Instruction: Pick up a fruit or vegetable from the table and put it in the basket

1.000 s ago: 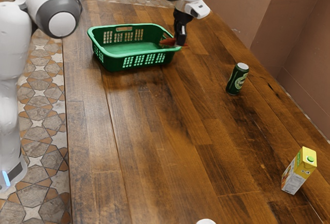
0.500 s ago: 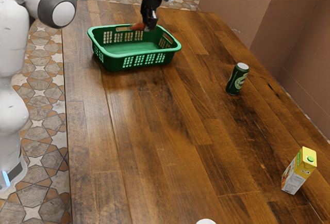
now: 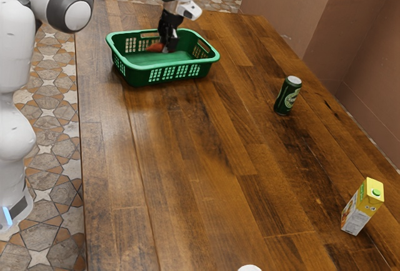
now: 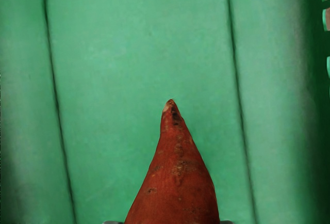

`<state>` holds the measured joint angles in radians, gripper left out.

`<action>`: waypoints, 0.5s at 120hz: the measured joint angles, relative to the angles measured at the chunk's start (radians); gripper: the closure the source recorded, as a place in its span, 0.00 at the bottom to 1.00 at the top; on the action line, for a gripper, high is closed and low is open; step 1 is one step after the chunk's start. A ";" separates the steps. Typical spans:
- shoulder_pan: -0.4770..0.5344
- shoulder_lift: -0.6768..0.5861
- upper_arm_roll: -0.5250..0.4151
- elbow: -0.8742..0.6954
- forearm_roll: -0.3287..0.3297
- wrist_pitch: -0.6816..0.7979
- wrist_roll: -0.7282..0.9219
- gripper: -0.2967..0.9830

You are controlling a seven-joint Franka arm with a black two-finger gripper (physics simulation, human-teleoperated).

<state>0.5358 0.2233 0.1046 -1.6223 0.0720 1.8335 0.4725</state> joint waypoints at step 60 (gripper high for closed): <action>-0.019 -0.146 -0.129 0.192 -0.038 -0.127 -0.016 0.31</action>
<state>0.5166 0.0769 -0.0245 -1.4299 0.0344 1.7070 0.4568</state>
